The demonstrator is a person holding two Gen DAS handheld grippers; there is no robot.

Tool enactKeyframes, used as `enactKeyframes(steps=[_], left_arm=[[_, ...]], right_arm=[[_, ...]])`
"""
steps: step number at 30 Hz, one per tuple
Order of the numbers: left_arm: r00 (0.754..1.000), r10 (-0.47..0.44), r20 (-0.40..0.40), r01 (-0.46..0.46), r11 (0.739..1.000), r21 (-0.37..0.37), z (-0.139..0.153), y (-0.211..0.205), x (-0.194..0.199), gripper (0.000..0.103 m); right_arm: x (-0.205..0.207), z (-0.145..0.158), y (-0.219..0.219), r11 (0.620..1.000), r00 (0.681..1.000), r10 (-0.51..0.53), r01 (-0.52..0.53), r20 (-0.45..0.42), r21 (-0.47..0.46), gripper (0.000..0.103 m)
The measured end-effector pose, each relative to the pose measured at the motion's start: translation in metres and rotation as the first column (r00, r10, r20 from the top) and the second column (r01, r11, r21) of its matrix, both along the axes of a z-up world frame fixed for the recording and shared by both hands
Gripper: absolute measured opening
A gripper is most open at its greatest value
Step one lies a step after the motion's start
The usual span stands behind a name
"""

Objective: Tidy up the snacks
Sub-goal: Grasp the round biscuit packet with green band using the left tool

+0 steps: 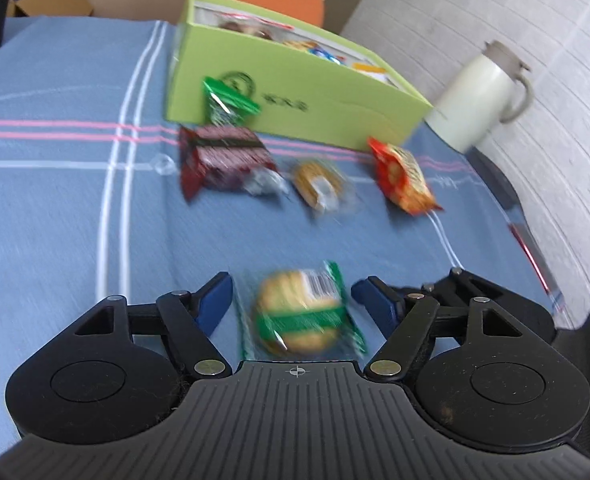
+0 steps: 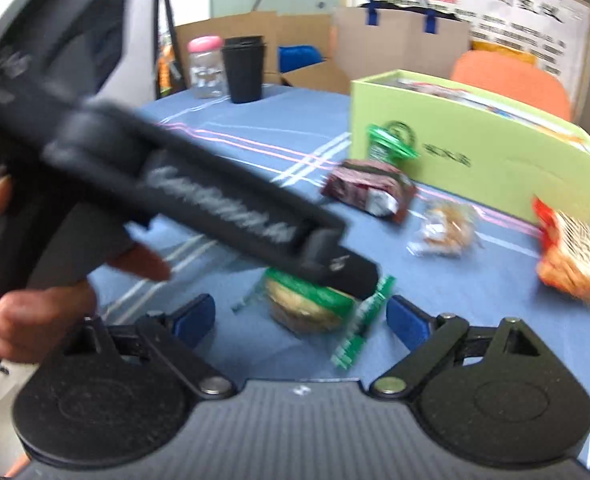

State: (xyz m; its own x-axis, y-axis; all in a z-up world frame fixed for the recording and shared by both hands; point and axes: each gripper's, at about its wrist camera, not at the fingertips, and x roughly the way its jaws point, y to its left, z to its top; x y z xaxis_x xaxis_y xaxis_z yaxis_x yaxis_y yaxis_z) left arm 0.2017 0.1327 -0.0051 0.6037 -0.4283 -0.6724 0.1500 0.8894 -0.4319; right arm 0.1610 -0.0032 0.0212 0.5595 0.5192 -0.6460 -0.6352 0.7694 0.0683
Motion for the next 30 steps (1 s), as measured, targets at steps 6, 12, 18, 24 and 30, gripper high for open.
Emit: enactKeyframes(steps=[6,12,18,24,30], left_arm=[[1.000,-0.003,-0.011,0.002,0.999,-0.037,0.004,-0.015,-0.026,0.061],[0.998,0.000,0.068,0.002,0.999,-0.035,0.023,-0.009,0.001,0.067],[0.997,-0.078,-0.023,0.077,0.996,-0.032,0.000,-0.019,0.021,0.063],[0.995,-0.093,-0.018,0.092,0.993,-0.076,-0.002,-0.010,0.000,0.063],[0.999,-0.038,-0.003,0.038,0.999,-0.019,-0.001,-0.007,0.002,0.066]], right_arm=[[-0.034,0.011,-0.038,0.996,0.996,-0.090,0.090,0.026,0.020,0.093],[-0.040,0.008,-0.036,0.984,0.993,0.012,0.010,-0.120,0.180,0.093],[-0.015,0.003,-0.015,0.997,0.997,-0.002,0.008,-0.075,0.078,0.092],[-0.004,0.002,-0.001,0.998,0.998,0.056,-0.056,-0.012,-0.027,0.092],[-0.010,0.000,-0.002,1.000,1.000,-0.004,0.004,-0.022,0.016,0.092]])
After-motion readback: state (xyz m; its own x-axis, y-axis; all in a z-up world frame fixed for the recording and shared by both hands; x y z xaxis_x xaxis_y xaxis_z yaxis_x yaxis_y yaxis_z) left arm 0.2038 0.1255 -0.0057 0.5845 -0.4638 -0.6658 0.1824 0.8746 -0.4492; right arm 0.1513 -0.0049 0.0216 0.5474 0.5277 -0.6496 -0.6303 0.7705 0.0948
